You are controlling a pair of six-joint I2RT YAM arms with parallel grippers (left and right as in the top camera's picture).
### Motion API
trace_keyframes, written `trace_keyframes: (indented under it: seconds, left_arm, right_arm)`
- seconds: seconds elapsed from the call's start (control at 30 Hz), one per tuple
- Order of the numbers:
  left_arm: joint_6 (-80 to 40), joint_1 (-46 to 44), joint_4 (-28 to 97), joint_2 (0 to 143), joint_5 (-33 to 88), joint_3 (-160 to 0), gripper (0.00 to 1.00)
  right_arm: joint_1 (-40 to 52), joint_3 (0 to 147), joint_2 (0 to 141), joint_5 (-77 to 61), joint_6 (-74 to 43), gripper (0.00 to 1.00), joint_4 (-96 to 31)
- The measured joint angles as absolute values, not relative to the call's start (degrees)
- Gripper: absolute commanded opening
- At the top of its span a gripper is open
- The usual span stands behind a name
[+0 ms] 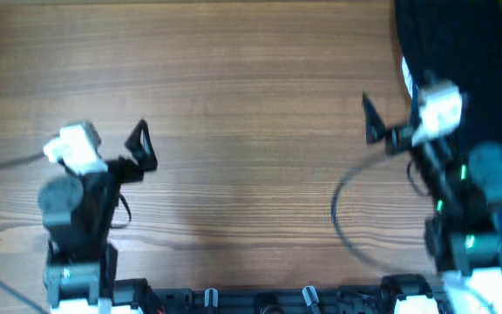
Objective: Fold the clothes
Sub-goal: 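Reach the right gripper to the clothes pile and grasp the black shorts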
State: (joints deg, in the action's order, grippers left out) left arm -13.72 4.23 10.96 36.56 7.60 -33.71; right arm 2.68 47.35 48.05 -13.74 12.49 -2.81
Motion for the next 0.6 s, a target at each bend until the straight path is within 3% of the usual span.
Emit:
trace_keyframes:
  seconds: [0.33, 0.6]
  left_arm:
    - [-11.7, 4.2, 34.8, 67.8, 7.6, -59.4, 1.00]
    - [-10.5, 4.2, 35.9, 80.4, 7.6, -61.5, 1.00]
  right_arm:
    - [2.7, 81.8, 85.4, -12.4, 13.2, 1.00, -32.5]
    - [1.8, 84.0, 102.1, -6.6, 11.7, 1.00, -26.5]
